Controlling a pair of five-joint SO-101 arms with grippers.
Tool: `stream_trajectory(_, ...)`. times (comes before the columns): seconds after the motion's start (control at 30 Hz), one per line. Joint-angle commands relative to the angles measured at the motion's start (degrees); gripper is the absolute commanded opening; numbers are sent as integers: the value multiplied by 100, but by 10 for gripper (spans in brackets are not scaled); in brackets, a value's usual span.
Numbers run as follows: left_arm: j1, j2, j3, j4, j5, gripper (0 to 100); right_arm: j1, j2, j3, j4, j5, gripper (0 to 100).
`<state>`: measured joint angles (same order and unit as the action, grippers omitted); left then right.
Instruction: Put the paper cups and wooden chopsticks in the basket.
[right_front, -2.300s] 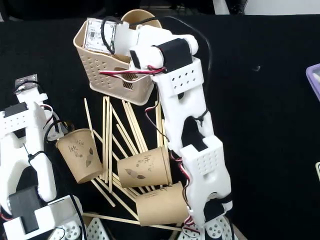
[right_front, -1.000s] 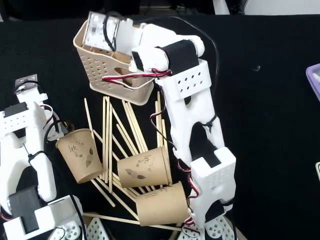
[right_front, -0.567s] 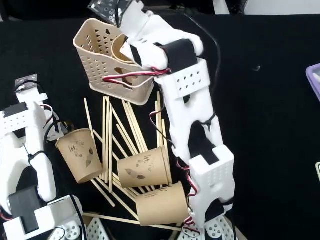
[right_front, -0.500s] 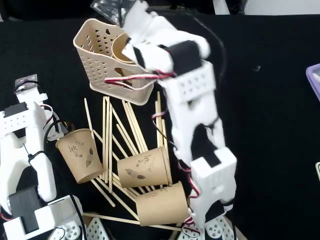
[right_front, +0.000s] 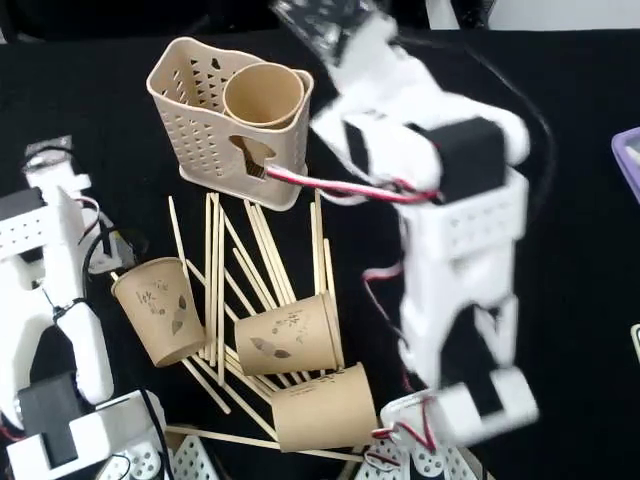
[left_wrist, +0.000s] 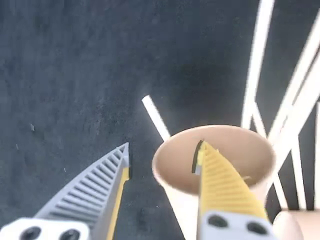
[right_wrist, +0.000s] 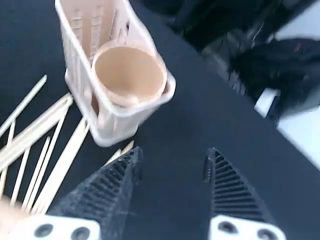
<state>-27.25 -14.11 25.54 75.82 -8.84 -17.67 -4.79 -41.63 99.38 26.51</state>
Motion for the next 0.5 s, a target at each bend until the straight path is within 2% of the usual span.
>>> stream_trajectory(0.0, 453, -158, -664, 79, -844, 224, 404, -1429, 2149, -35, -44, 204)
stream_trajectory(0.2, 831, 246, -971, 97, -2215, 225, 1284, -3459, 4945, -1108, 211, 204)
stream_trajectory(0.33, 866, 756, -1341, 18, -2875, 225, 1881, -4585, 6202, -1503, 246, 204)
stream_trajectory(0.47, 875, 1178, -1613, 554, -3543, 223, 2374, -5270, 7037, -1512, 730, 204)
